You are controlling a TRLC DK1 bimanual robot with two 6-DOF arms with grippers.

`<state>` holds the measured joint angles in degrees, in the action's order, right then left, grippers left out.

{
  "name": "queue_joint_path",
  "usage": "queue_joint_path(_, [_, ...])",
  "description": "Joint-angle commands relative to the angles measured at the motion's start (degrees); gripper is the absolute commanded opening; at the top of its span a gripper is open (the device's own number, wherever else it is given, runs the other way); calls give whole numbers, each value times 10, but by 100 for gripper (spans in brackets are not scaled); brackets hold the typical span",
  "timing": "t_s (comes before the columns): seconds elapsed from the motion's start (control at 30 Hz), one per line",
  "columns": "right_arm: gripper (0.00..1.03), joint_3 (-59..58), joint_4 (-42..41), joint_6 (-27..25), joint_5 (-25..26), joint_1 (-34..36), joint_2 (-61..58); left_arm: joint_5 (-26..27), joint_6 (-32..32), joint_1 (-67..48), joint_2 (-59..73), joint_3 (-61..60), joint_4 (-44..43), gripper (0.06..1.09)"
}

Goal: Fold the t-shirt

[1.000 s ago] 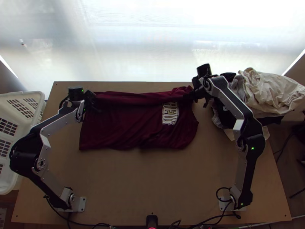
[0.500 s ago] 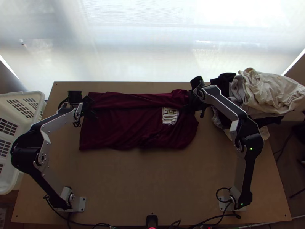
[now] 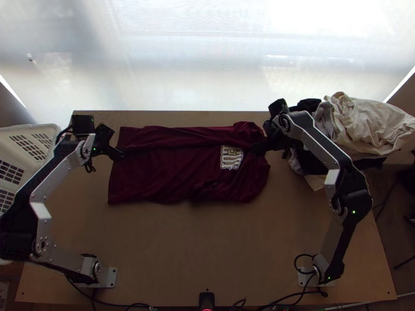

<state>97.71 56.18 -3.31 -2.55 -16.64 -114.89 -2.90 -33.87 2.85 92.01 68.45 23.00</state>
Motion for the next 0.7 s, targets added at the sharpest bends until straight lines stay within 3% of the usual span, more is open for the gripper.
queue_joint_path(0.0, [98, -61, 46, -34, -10, -50, 99, 11, -53, -19, -139, -54, 65, 105])
queue_joint_path(0.2, [98, -200, 30, -73, 3, -120, 184, 11, -206, -96, -311, -260, 49, 104])
queue_joint_path(0.43, [98, -328, -4, -83, 45, -209, 264, 11, -253, -115, -374, -336, 64, 104])
queue_joint_path(0.53, [97, -373, -50, -77, 61, -234, 284, 11, -274, -112, -391, -388, -26, 104])
queue_joint_path(0.67, [96, -392, -80, -51, 74, -255, 284, 6, -279, -120, -379, -422, -65, 103])
